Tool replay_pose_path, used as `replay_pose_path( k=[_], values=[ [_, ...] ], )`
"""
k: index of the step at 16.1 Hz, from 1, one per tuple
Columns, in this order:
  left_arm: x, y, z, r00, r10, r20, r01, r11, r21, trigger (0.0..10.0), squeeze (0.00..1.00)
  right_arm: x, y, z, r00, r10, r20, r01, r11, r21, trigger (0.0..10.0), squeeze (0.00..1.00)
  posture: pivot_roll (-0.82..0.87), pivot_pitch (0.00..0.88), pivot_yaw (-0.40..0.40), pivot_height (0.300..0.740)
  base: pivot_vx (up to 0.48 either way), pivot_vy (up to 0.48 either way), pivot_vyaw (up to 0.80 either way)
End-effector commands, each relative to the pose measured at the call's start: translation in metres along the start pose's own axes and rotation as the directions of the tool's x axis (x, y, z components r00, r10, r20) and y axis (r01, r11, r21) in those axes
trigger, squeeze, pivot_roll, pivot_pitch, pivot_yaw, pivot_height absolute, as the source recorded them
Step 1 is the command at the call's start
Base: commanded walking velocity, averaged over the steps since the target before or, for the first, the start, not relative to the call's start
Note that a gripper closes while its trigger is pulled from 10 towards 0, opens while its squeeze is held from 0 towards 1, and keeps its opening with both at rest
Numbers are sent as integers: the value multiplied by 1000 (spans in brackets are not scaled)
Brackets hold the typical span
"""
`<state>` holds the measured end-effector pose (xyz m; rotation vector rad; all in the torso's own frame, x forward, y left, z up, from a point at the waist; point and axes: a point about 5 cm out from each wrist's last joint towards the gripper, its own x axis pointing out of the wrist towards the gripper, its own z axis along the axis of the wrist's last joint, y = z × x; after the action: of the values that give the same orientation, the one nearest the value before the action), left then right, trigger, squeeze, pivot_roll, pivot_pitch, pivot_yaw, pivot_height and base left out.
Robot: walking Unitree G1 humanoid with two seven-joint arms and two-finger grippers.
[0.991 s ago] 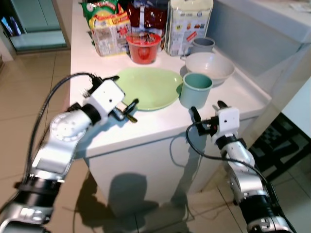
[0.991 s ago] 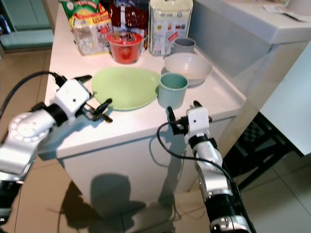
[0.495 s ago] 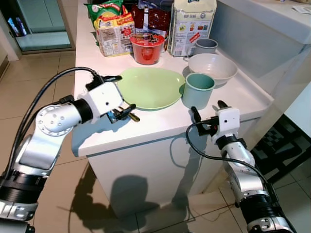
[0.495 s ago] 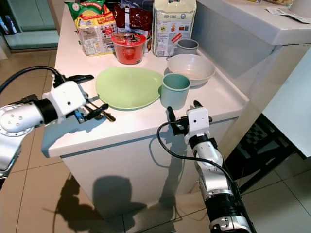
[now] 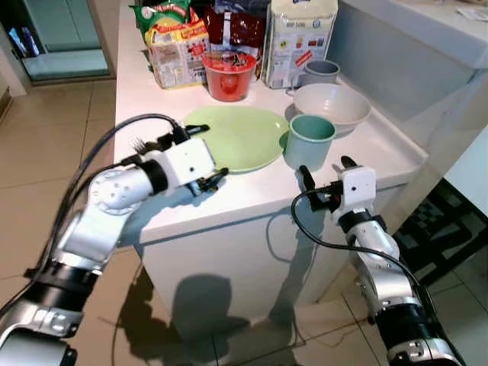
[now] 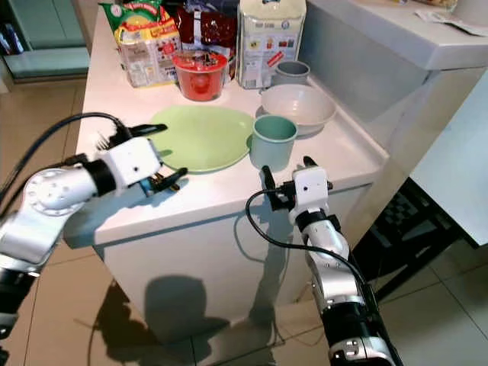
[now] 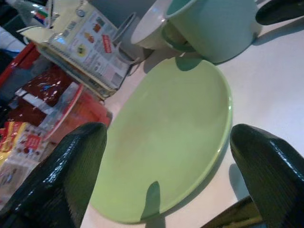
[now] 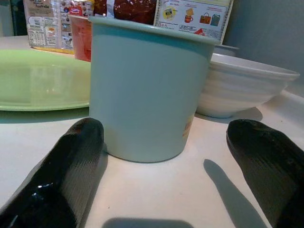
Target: Setting the table
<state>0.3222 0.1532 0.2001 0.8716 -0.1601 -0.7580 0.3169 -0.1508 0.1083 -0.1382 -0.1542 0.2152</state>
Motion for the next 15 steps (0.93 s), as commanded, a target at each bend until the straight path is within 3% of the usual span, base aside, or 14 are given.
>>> replay_pose_path(
  k=[1,9,15],
  values=[
    [4,2,4,1000,-7,8,7,999,34,10000,0,1,-3,3,1000,-8,8,8,1000,-1,10000,0,104,0,-22,740,0,0,0],
    [21,-17,-33,985,-115,-127,126,989,80,10000,0,1,0,4,1000,-6,10,6,1000,3,10000,0,101,0,-17,740,0,0,0],
    [28,-16,-32,989,-94,-112,104,991,86,10000,0,-1,-3,4,1000,-12,9,12,1000,0,10000,0,96,0,-15,740,0,0,0]
  ],
)
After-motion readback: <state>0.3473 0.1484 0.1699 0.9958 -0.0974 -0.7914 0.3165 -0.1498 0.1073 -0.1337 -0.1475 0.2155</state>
